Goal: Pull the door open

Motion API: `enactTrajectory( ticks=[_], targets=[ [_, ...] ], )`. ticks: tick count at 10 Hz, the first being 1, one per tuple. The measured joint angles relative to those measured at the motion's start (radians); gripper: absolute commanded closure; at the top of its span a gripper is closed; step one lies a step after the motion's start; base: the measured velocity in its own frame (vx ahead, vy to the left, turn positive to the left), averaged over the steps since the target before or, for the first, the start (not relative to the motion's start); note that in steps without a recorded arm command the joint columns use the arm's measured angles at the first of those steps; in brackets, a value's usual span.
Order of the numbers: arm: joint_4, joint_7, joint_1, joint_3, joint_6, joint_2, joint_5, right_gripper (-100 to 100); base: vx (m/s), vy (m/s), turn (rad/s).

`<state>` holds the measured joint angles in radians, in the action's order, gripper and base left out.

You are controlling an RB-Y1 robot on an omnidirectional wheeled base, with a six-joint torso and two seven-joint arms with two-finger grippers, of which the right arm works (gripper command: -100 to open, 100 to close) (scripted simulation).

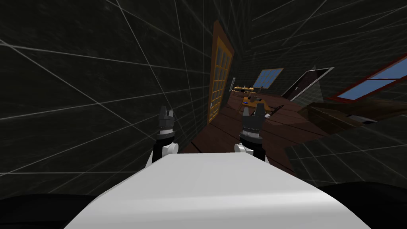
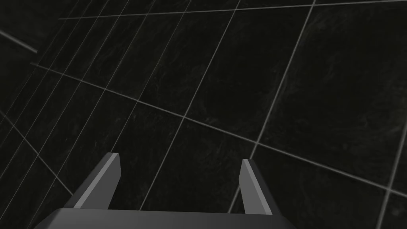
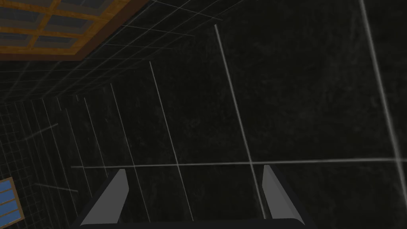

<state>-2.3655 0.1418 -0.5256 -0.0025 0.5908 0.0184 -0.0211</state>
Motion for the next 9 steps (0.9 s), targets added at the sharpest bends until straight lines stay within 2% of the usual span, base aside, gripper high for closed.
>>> enactTrajectory(
  ticks=[5, 9],
  targets=[
    [0.091, 0.066, 0.0, -0.019, 0.035, -0.033, -0.037, -100, 0.137, -0.07, 0.131],
    [0.175, 0.119, 0.013, -0.05, 0.061, -0.06, -0.063, -100, 0.133, -0.074, 0.157]
  ],
)
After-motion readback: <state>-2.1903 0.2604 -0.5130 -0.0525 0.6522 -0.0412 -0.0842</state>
